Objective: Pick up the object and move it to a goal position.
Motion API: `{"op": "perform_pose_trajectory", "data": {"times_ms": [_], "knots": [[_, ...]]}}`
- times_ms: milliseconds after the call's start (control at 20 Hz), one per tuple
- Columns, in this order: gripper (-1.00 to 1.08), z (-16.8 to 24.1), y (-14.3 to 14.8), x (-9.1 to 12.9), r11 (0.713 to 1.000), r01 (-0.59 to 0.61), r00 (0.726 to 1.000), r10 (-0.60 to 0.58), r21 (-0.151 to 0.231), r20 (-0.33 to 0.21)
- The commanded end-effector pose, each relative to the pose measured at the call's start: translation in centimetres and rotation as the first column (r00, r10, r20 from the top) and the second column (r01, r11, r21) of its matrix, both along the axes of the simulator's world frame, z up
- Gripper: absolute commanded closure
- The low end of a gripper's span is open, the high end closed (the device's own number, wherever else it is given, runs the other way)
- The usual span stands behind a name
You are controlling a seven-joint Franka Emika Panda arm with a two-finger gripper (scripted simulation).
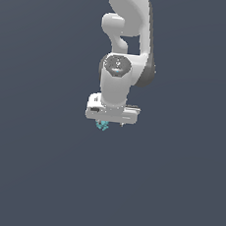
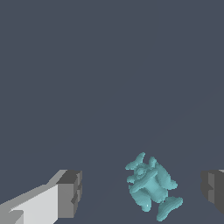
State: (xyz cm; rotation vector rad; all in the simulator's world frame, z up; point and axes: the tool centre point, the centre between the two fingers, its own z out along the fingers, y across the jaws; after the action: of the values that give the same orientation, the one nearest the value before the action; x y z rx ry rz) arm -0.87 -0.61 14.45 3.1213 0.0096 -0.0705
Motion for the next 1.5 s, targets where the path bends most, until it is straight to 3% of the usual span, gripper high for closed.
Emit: {"op": "perform_pose_trajectory", "data": {"times_ms": [0,450,850,1450], "knots": [[-0.92,0.0,0.0,0.0,1.000,0.000,1.000,0.000,0.000,0.000],[-0.92,0.8,1.0,0.1,1.000,-0.015,1.000,0.014,0.027,0.015],[-0.92,0.6,0.7,-0.1,0.999,-0.035,0.999,0.035,0.027,0.015],[-0.92,-1.1,-0.9,-1.7,0.978,-0.205,0.979,0.205,0.027,0.024]]}}
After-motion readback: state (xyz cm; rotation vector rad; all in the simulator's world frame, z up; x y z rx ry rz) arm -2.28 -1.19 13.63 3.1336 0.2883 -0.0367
